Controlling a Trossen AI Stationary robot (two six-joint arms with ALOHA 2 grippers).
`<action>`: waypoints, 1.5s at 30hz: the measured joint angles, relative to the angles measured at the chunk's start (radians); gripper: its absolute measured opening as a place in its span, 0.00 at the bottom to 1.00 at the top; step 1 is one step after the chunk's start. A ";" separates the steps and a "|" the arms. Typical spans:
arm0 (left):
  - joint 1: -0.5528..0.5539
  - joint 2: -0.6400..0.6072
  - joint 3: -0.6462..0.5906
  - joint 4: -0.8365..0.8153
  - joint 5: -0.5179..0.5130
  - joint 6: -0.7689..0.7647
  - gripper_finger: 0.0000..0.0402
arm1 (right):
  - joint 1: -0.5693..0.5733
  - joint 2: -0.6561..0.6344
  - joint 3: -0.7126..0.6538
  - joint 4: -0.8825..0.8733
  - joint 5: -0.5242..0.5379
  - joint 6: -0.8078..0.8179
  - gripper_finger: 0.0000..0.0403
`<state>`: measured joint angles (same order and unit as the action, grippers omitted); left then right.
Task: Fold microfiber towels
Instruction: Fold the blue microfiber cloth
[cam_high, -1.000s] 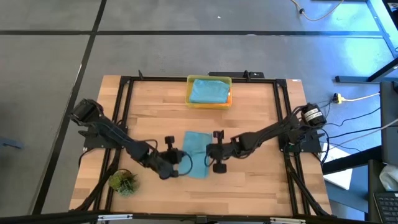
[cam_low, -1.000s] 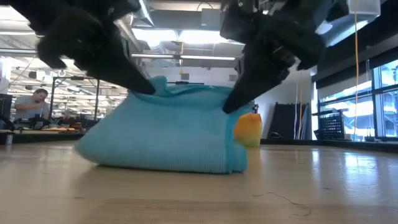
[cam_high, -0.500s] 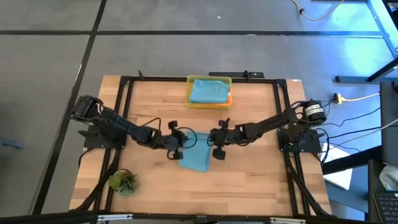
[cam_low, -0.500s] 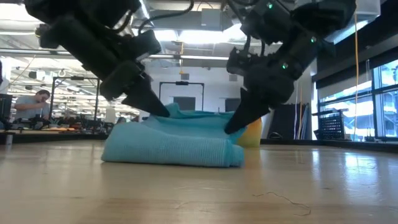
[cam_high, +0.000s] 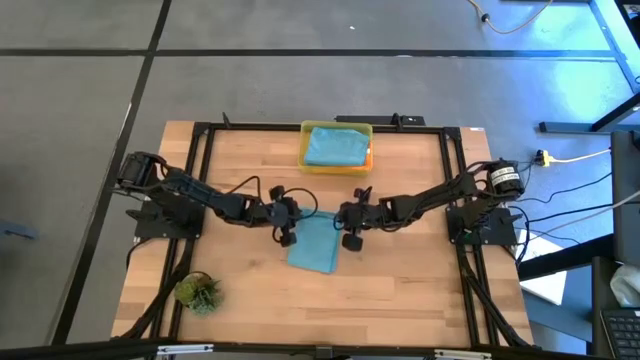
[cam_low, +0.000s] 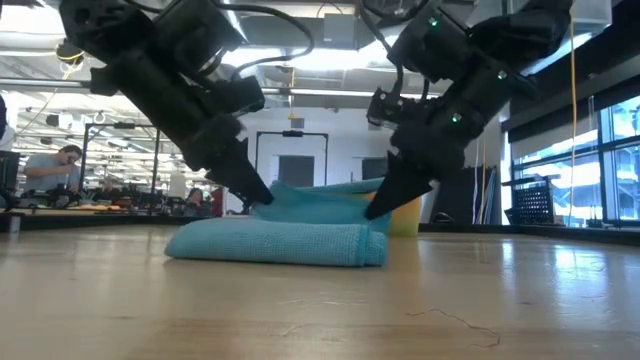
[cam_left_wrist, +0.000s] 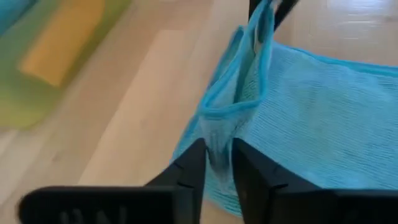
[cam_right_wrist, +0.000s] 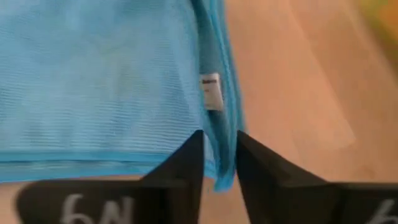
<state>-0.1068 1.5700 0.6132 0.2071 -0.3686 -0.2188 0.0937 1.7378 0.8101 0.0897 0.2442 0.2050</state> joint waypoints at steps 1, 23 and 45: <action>0.002 0.000 0.000 -0.001 -0.018 -0.003 0.19 | 0.000 0.000 0.000 -0.011 0.021 0.000 0.21; -0.382 -0.021 0.032 -0.029 -0.015 0.201 0.30 | 0.325 -0.077 0.001 0.074 0.022 -0.187 0.41; -0.389 0.074 0.061 -0.150 -0.005 0.208 0.52 | 0.352 0.222 0.082 0.246 0.077 -0.293 0.72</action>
<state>-0.4963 1.6441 0.6738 0.0566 -0.3738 -0.0104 0.4461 1.9597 0.8924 0.3360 0.3207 -0.0878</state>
